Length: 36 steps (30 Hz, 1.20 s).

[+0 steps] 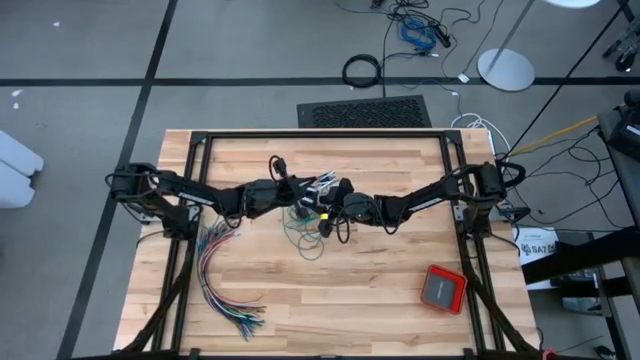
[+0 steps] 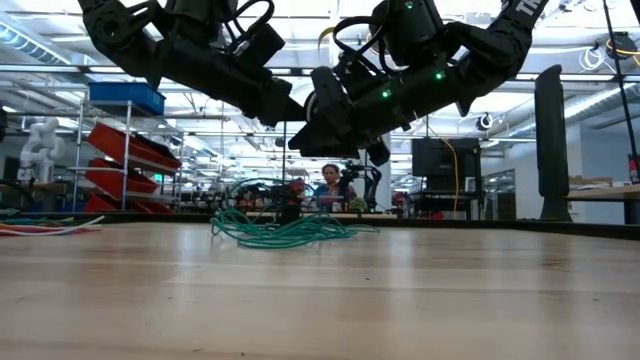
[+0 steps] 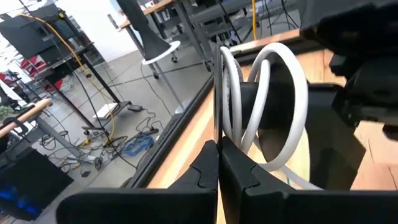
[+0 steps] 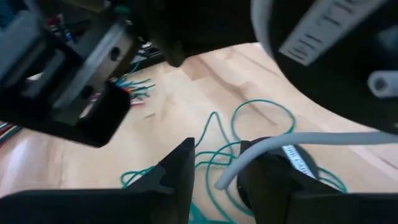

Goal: Coil cords
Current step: Coil the white wire onto the spool

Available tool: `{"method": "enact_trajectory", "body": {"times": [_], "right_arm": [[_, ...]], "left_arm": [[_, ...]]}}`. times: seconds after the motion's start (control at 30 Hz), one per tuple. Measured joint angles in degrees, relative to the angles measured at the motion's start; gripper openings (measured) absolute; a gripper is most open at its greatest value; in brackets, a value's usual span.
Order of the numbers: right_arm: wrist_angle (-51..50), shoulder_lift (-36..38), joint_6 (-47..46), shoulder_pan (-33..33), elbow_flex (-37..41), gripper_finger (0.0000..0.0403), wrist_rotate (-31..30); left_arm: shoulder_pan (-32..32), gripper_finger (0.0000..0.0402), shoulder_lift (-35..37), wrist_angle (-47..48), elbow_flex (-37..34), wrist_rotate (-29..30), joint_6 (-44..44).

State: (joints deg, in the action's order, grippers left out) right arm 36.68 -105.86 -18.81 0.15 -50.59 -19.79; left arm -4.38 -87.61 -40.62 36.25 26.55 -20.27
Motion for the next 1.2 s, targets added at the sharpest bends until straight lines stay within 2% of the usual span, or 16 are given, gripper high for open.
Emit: {"method": "enact_trajectory", "body": {"times": [0.4,0.77,1.2], "right_arm": [[-0.4,0.2,1.0,0.0,0.0,0.0117,3.1],[-3.2,2.3,-1.6,-0.1,0.1,0.0117,3.5],[-1.9,2.4,-3.1,0.8,0.1,0.0117,3.9]], "left_arm": [[0.0,0.0000,-0.1,2.7,0.0,-3.8,-1.6],[1.2,0.0000,-3.9,2.1,0.0,-5.9,-1.5],[2.8,0.0000,-4.5,0.3,-1.5,-3.5,-7.1]]}}
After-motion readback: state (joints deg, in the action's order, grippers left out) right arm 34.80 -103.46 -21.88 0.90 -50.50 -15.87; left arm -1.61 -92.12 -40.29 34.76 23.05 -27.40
